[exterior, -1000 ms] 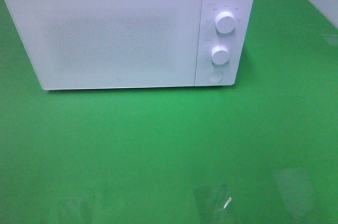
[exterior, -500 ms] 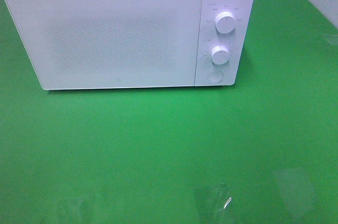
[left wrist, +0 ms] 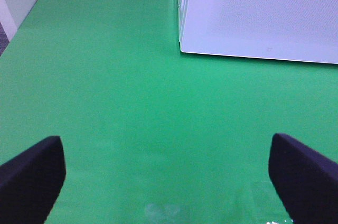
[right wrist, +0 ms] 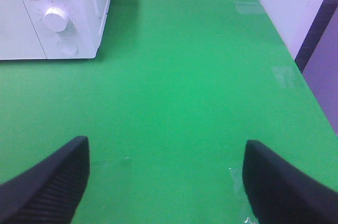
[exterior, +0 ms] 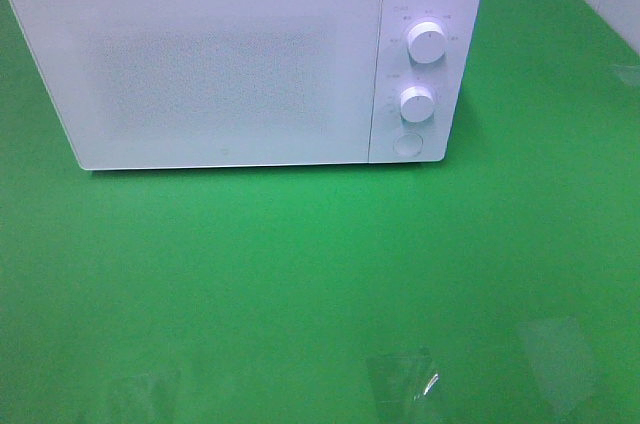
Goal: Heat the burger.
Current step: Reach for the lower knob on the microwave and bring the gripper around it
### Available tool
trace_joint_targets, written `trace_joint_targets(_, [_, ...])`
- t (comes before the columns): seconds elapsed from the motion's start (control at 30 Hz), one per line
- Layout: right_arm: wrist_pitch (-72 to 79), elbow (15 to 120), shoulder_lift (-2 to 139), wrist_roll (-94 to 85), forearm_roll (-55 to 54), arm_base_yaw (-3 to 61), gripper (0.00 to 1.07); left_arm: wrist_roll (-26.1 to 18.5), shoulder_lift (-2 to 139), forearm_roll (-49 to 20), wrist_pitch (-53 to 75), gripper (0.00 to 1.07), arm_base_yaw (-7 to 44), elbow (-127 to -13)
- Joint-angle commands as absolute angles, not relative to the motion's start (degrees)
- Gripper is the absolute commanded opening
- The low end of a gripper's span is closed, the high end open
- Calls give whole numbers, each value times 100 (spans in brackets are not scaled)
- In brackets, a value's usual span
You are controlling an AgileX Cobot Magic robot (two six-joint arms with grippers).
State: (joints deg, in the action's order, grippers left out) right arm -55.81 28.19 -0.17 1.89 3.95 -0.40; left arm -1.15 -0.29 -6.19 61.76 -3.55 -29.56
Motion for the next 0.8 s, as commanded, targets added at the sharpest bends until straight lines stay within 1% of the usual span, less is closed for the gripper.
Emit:
trace_joint_targets(0.03, [-5518, 2813, -178, 149, 367, -63, 76, -92, -155, -647, 6102, 99, -361, -2956])
trace_joint_targets(0.43, [-5243, 2956, 23, 126, 487, -63, 77, -92, -155, -647, 6102, 99, -361, -2956])
trace_joint_targets(0.57, [-4750, 2991, 413, 155, 539, -63, 77, -92, -149, -647, 6102, 99, -361, -2956])
trace_joint_targets(0.63, [-4188, 2991, 791, 252, 539, -63, 77, -92, -126, -647, 6102, 99, -361, -2956])
trace_joint_targets(0.8, [-3707, 2985, 1129, 246, 539, -63, 77, -92, -126, -647, 6102, 99, -361, -2956])
